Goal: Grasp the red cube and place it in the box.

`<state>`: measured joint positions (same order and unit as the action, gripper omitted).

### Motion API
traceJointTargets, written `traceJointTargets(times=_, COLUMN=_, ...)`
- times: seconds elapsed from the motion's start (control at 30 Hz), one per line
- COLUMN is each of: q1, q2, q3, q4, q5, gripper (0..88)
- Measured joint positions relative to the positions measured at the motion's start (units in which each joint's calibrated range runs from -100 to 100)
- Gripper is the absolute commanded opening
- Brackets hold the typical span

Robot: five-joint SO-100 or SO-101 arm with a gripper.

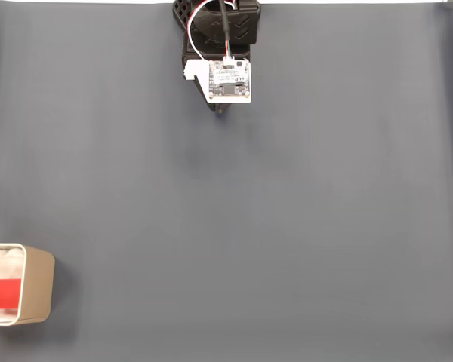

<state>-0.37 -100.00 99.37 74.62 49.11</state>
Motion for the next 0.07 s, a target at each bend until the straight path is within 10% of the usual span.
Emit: traceJointTargets(times=0.07, q1=0.0, q2=0.0, q3=0.0, q4=0.0, q5=0.0, gripper=0.2)
